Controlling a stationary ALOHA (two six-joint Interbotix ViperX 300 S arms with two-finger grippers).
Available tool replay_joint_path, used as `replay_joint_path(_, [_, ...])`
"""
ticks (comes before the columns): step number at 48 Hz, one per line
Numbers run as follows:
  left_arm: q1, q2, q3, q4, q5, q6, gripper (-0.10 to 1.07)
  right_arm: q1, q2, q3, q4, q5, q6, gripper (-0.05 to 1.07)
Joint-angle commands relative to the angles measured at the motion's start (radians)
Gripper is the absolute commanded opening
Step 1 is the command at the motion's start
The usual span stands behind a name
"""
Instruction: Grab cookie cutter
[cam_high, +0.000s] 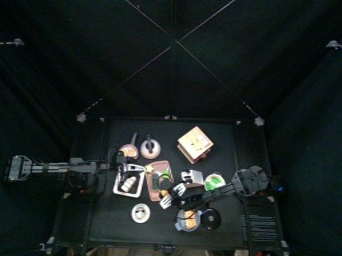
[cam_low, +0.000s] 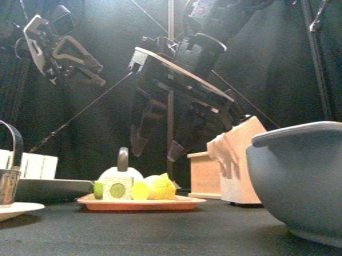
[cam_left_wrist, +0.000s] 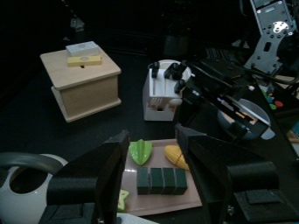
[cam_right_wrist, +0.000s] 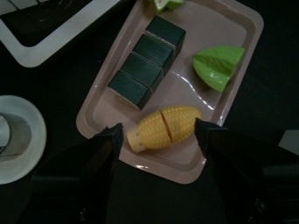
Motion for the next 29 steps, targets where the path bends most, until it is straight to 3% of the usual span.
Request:
replay_joint_path(1, [-0.012,0.0,-0.012,0.002,0.023,0.002,0.84,0.002,-0.074,-0.012,-0.006,-0.009,-0.002,0.96])
replay_joint_path(11, [-0.089,0.002,-0.031,0.023,0.129,0.002,0.84,0.002,-0.164,0.014,-0.028,-0.026,-0.046,0.96])
replay_joint_path(21, [-0.278,0.017,-0.023,0.015,0.284,-0.002,0.85,-0.006,-0.252,0.044,-0.015,-0.023,-0.16,0.96])
replay_joint_path(29, [-0.422,0.091,-0.021,-0.015,0.304,-0.003,0.85,-0.015,-0.318,0.089,-0.018,-0.021,-0.173,0.96])
